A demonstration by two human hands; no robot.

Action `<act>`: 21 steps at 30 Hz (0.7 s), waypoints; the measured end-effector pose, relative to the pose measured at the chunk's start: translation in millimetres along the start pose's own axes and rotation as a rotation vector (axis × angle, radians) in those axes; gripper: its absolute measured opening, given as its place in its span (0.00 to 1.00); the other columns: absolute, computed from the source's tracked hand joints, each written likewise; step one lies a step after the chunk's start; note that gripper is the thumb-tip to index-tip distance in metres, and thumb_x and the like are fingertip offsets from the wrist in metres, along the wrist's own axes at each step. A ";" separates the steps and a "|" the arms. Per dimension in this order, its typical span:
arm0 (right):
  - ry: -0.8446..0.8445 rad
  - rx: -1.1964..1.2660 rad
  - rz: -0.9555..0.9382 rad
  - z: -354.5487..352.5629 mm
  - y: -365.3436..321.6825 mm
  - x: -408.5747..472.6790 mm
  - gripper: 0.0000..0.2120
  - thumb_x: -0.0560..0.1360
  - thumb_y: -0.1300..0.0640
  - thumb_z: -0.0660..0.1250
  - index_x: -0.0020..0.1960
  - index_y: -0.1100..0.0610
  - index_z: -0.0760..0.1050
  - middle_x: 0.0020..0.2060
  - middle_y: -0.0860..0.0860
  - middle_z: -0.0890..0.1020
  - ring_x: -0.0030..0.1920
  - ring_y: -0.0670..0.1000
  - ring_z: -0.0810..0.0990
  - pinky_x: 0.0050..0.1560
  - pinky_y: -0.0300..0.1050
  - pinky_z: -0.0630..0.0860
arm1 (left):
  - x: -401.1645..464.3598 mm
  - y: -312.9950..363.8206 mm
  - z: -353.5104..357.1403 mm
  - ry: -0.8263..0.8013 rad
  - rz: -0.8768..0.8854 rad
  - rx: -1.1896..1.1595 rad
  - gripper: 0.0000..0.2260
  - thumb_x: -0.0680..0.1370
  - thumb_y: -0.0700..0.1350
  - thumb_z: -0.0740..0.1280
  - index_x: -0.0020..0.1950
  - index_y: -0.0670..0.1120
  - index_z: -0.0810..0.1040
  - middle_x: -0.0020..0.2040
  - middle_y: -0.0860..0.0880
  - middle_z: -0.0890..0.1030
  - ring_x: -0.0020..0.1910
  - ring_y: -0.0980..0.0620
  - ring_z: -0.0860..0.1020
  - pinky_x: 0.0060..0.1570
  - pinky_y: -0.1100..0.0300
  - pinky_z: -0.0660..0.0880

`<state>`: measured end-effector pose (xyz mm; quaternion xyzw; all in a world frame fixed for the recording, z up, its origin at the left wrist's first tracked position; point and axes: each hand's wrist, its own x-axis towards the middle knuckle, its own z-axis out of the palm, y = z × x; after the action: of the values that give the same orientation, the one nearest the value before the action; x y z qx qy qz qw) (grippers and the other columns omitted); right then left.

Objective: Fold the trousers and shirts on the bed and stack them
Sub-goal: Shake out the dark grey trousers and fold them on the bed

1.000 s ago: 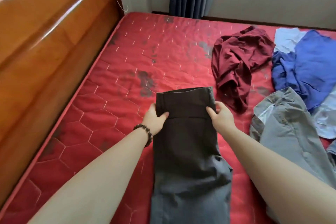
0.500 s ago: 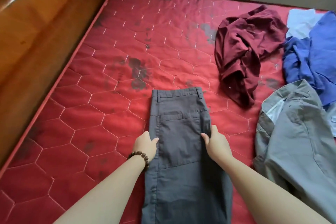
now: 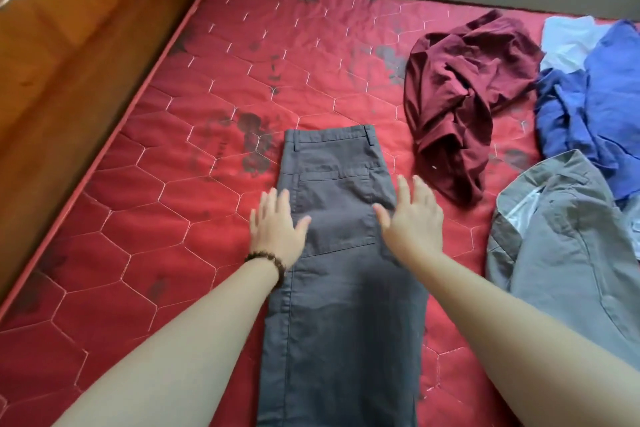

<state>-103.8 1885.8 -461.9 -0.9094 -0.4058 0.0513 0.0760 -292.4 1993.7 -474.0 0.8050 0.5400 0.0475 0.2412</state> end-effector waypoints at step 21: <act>-0.157 -0.105 -0.250 71.5 21.3 -184.1 0.32 0.78 0.36 0.49 0.78 0.47 0.48 0.78 0.52 0.46 0.77 0.54 0.40 0.73 0.61 0.34 | -168.7 -31.7 91.0 -0.084 0.329 0.443 0.28 0.80 0.60 0.46 0.76 0.57 0.35 0.78 0.44 0.38 0.76 0.45 0.36 0.73 0.44 0.36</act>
<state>-221.8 1741.3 -530.1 -0.8475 -0.5228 0.0912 0.0022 -358.1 1822.0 -536.9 0.9162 0.3888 -0.0665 0.0704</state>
